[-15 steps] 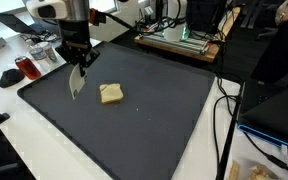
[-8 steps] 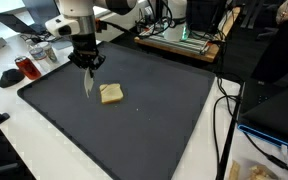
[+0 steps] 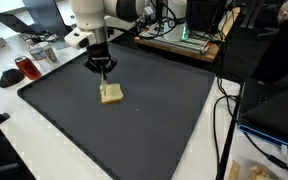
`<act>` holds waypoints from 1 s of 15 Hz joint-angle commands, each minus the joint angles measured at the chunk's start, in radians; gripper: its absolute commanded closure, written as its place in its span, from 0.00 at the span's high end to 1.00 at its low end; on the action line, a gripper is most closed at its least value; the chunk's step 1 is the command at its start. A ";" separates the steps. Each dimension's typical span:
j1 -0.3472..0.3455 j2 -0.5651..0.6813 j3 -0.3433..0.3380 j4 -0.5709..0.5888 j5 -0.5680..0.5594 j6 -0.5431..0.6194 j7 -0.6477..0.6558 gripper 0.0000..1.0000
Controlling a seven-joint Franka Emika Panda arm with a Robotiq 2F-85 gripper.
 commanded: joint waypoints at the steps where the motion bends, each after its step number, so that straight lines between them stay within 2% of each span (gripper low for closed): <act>1: 0.002 0.002 -0.002 -0.002 0.006 -0.005 -0.008 0.04; 3: -0.001 0.007 -0.001 -0.003 0.009 -0.006 -0.015 0.01; 11: 0.014 0.047 0.012 0.056 0.002 -0.104 -0.069 0.01; 15: 0.012 0.086 0.012 0.083 0.002 -0.088 -0.090 0.01</act>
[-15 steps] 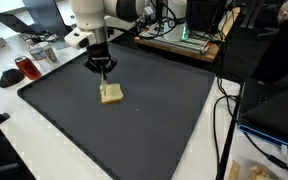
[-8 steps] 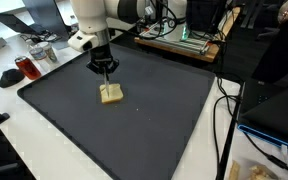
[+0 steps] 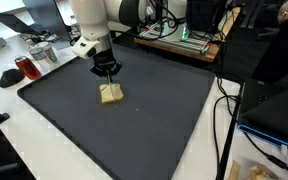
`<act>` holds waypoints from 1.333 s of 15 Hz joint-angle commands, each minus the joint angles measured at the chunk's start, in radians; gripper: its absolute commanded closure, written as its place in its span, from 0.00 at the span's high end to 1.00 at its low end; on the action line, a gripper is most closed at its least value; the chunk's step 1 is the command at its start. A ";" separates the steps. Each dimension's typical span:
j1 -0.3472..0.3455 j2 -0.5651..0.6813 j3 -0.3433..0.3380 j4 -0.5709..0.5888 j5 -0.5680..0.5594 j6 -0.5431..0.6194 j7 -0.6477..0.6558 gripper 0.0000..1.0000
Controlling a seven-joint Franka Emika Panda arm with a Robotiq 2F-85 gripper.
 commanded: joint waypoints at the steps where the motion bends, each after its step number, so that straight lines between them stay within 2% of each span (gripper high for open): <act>1: -0.005 0.051 0.000 0.055 0.001 -0.009 -0.040 0.01; 7: -0.043 0.109 0.005 0.098 0.031 -0.014 -0.094 0.01; 14: -0.131 0.171 0.050 0.136 0.185 -0.033 -0.277 0.01; 20: -0.117 0.203 0.041 0.189 0.217 -0.088 -0.311 0.01</act>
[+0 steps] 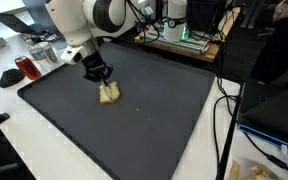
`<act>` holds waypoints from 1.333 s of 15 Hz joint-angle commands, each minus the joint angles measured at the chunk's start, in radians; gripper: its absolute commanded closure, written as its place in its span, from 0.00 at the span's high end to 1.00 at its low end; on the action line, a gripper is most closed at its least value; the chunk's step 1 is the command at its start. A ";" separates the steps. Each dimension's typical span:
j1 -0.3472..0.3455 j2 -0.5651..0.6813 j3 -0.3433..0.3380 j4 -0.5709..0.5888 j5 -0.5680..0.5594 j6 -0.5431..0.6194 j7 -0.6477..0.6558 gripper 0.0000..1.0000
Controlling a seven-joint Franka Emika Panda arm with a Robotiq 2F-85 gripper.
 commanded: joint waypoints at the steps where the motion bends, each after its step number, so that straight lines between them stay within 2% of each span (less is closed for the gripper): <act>1: 0.013 0.079 -0.009 0.045 0.008 -0.014 -0.013 0.01; 4: 0.053 0.066 -0.034 0.040 -0.026 -0.014 0.046 0.01; 10: 0.096 0.067 -0.042 0.048 -0.059 -0.023 0.063 0.01; 15: 0.071 0.087 -0.003 0.080 -0.020 -0.065 -0.005 0.01; 20: 0.086 0.102 -0.009 0.103 -0.030 -0.079 0.002 0.01</act>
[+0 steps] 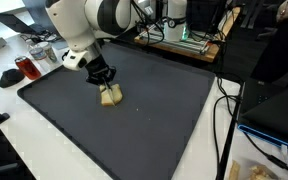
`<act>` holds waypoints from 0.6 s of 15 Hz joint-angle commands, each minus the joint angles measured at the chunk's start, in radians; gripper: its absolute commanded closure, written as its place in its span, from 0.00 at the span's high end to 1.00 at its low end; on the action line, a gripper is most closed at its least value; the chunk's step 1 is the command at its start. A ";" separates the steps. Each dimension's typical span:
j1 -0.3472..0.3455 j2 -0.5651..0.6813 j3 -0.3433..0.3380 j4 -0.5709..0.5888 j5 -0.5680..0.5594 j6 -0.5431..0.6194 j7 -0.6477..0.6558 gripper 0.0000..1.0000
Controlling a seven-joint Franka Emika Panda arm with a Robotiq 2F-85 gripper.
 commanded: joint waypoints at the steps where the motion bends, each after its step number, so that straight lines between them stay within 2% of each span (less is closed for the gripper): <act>1: 0.017 0.077 0.012 0.043 0.008 -0.014 0.000 0.01; 9: 0.024 0.101 0.013 0.079 0.001 -0.046 -0.014 0.01</act>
